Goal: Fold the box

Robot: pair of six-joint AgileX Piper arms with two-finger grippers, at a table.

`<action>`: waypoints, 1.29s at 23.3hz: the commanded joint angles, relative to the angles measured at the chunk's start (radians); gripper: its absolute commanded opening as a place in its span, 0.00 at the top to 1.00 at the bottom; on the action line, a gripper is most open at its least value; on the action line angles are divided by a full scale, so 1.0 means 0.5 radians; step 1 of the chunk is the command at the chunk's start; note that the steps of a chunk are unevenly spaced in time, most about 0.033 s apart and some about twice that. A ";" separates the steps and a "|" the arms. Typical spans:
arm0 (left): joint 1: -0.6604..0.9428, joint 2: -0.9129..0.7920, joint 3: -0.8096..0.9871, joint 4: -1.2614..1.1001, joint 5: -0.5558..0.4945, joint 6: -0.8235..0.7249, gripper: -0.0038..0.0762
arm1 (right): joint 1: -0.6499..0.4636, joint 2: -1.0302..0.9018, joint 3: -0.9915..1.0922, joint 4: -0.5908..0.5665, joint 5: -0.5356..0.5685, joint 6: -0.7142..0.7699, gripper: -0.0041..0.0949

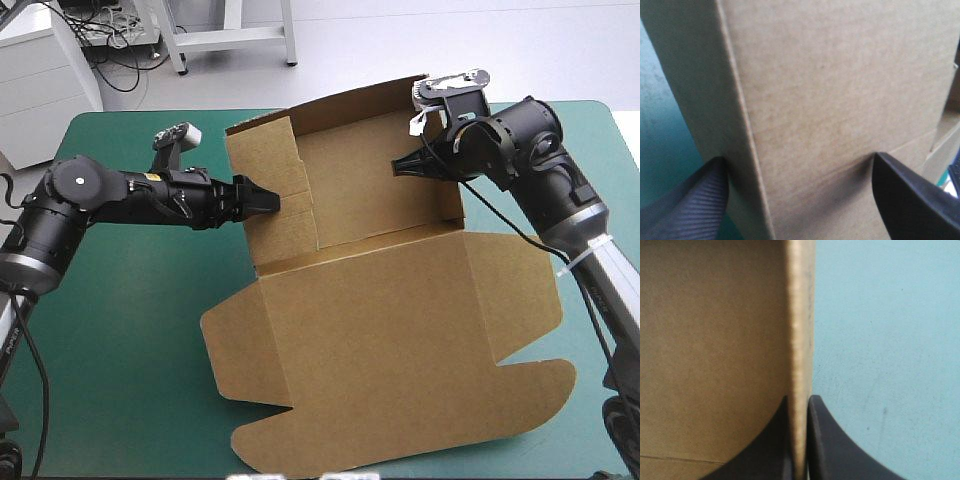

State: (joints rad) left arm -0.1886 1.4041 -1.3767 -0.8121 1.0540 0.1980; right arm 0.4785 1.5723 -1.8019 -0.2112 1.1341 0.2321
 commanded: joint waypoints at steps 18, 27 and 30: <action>-0.370 -0.047 -0.069 0.891 -0.572 -0.776 0.37 | 0.025 -0.101 -0.058 0.111 -0.101 0.050 0.96; -0.370 -0.047 -0.069 0.965 -0.578 -0.776 0.99 | 0.025 -0.101 -0.058 0.107 -0.083 0.042 0.96; -0.370 -0.047 -0.085 1.017 -0.509 -0.776 0.99 | 0.025 -0.101 -0.058 0.107 -0.077 0.042 0.96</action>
State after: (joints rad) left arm -0.3638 1.4254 -1.3767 -0.2406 0.8349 -0.2175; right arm 0.4875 1.5597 -1.8019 -0.1619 1.1610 0.2613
